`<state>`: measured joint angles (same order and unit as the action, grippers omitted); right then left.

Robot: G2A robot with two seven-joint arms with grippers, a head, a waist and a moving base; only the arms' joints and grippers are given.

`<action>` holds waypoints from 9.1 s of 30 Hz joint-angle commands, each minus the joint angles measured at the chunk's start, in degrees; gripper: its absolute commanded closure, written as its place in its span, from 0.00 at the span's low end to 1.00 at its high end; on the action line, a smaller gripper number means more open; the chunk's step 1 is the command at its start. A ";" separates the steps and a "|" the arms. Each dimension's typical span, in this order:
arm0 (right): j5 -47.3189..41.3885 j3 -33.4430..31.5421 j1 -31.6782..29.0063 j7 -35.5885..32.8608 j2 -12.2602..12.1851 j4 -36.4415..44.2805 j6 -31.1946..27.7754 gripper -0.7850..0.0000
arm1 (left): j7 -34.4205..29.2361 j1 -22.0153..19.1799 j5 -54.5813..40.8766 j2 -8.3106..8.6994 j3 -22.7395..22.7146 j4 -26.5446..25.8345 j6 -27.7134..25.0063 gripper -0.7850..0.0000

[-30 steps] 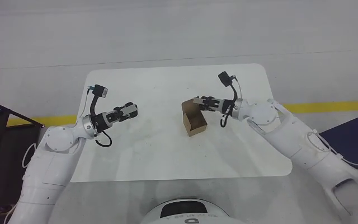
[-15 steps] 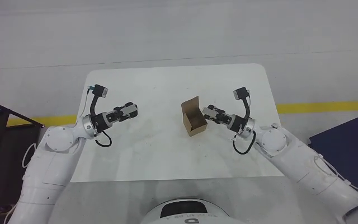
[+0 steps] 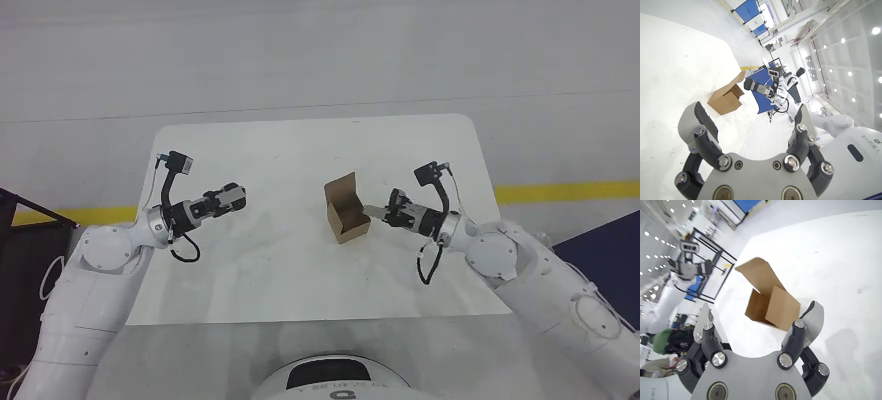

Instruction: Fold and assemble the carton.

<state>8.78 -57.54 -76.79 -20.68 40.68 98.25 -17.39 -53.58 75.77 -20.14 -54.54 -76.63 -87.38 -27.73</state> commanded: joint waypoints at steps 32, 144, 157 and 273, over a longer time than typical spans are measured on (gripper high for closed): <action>0.79 10.00 11.75 -10.05 7.63 -11.64 6.27 0.64 | 0.00 0.00 0.00 0.00 0.00 0.00 0.00 0.00; 6.37 4.02 -2.41 -0.47 20.95 -1.13 18.57 0.19 | 15.53 -12.98 46.25 -5.66 23.64 8.04 1.92 0.21; 5.92 4.30 -1.79 -1.72 21.72 -2.18 17.25 0.20 | 17.05 -14.51 48.19 -6.88 26.01 9.92 2.70 0.30; 49.58 -2.74 -7.32 1.02 24.69 -2.27 23.22 0.52 | 9.49 -18.48 55.06 -11.97 26.41 11.18 13.94 0.00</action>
<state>58.62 -59.41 -83.46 -19.84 65.51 95.43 6.13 -44.32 57.37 35.05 -66.38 -50.49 -76.35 -13.90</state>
